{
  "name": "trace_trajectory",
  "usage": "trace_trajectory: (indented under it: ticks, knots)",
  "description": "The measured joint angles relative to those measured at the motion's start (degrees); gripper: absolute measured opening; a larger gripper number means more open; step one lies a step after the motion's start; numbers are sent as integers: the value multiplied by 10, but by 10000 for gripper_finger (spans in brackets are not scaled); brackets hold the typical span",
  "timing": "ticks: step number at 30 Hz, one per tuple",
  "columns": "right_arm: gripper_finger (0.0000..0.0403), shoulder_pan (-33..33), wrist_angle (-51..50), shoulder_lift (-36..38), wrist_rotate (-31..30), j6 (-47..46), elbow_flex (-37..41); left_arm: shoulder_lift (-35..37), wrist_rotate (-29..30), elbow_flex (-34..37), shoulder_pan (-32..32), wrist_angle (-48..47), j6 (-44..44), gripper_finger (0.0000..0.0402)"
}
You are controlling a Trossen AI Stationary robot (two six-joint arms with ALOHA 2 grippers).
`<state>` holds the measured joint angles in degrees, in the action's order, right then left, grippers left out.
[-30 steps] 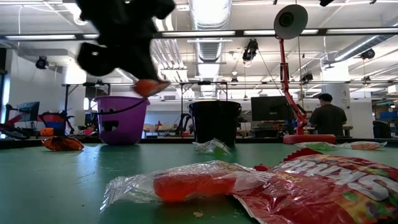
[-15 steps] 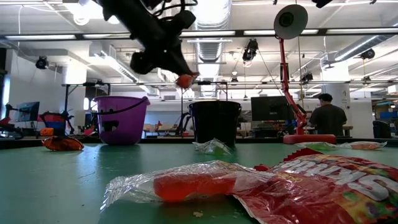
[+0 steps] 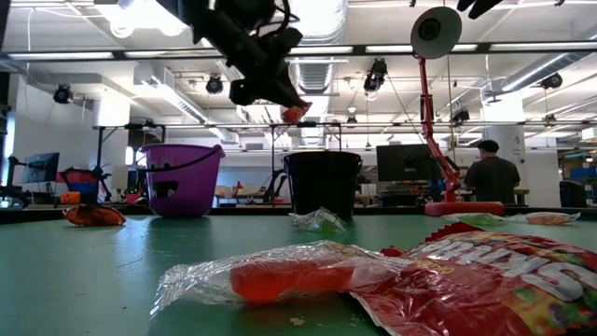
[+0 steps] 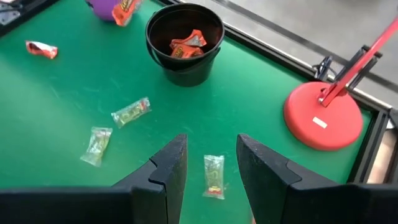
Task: Sort candy
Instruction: Put the orange candy into the black bucket
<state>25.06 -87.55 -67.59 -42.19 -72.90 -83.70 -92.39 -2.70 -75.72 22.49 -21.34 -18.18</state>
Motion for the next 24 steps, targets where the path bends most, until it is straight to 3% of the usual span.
trace_trajectory:
  ticks: [10, 17, 24]
  knots:
    - [132, 0, 0, -23, 1, -66, 0, -123, -29, -169, 36, -188, 157, 0]
    - [132, 0, 0, -57, 2, -67, 0, -181, -41, -248, 41, -207, 218, 0]
    - [132, -3, 0, -78, 2, -104, 0, -187, -41, -254, 48, -214, 258, 1]
